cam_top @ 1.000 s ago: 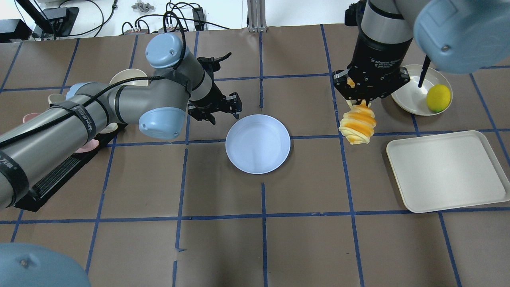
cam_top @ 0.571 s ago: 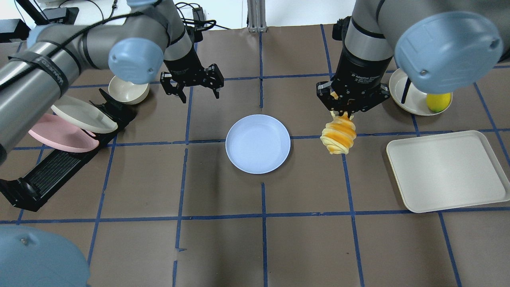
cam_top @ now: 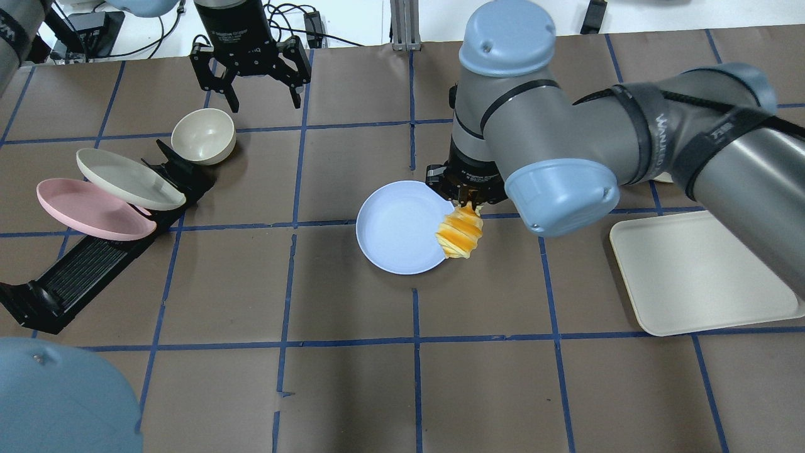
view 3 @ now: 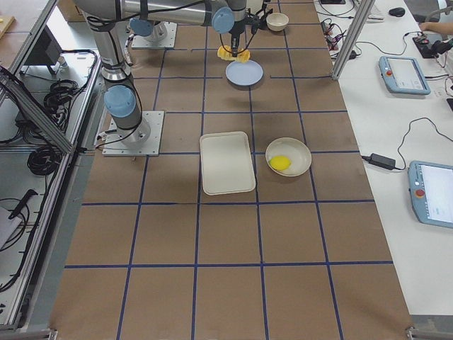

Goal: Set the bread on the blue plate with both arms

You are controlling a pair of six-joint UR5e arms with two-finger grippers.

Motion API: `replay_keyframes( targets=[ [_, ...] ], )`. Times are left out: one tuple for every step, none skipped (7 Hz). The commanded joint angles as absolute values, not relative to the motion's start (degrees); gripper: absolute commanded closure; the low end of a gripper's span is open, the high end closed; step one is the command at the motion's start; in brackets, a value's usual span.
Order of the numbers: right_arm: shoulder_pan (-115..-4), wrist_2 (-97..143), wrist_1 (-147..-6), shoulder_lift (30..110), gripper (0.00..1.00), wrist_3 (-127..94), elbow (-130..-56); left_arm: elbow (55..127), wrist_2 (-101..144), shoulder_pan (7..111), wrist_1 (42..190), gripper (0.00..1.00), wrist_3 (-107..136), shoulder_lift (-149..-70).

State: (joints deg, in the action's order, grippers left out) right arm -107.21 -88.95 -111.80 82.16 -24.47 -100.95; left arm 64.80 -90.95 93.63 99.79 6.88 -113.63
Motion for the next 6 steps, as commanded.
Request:
replay_keyframes(
  targets=[
    [-108.89,-90.25,-120.55,77.28,0.97,-23.48,-101.78,63.63,-91.14,93.86,100.19,0.00,6.85,-113.03],
    [-110.90,-93.13,-121.72,75.08,0.97,-20.68,-101.26,63.63,-91.58,94.04,100.37,0.00,6.86,-112.94],
    [-113.09,-94.03,-122.95,73.14,0.97,-18.74,-99.94,63.63,-91.76,93.96,100.46,0.00,6.77,-112.94],
    [-115.38,-94.04,-123.31,69.99,0.97,-13.15,-96.80,63.55,-91.76,93.96,100.37,0.00,6.77,-113.03],
    [-117.23,-93.78,-123.14,66.83,0.97,-12.92,-93.55,63.54,-91.67,93.96,100.37,0.00,6.77,-112.94],
    [-117.94,-93.95,-123.22,64.71,0.97,-11.70,-92.82,63.54,-91.58,94.04,100.20,0.00,6.85,-112.85]
  ],
)
